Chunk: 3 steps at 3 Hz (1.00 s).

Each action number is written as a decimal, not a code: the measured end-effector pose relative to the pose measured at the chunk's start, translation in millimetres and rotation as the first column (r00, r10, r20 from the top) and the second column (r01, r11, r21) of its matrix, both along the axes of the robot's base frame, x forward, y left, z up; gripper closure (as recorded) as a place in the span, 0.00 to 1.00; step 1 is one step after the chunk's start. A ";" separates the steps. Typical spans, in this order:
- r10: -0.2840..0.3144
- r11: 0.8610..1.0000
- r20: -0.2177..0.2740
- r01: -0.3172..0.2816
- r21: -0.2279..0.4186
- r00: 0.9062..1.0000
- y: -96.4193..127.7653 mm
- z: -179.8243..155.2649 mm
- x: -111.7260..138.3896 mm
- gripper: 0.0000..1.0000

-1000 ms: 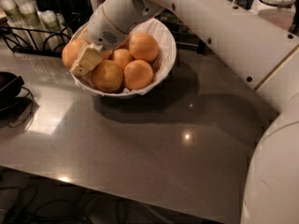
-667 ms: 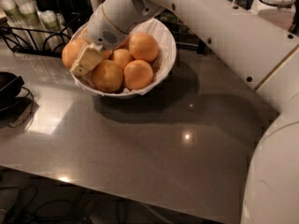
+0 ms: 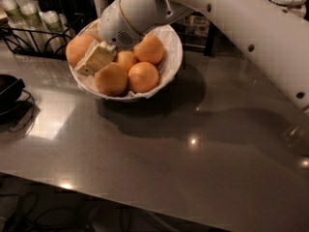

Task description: Pick orange from white bowl

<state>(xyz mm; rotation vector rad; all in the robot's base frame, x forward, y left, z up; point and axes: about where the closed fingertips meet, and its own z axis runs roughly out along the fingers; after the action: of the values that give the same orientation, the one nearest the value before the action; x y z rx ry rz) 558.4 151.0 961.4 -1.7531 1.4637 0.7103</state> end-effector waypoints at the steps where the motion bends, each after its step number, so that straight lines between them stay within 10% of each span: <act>1: -0.043 0.994 0.090 0.033 0.105 0.995 -35.2 46.5 -24.4 1.00; 3: -0.168 0.972 0.133 0.142 0.187 0.977 -116.5 86.6 -30.3 1.00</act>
Offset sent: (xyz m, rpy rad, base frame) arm -0.0383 -0.1284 0.1133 0.2579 -0.2048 -0.1643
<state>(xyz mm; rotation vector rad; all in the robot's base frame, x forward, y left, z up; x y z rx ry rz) 528.1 34.5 1047.9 -1.5050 1.3755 0.5956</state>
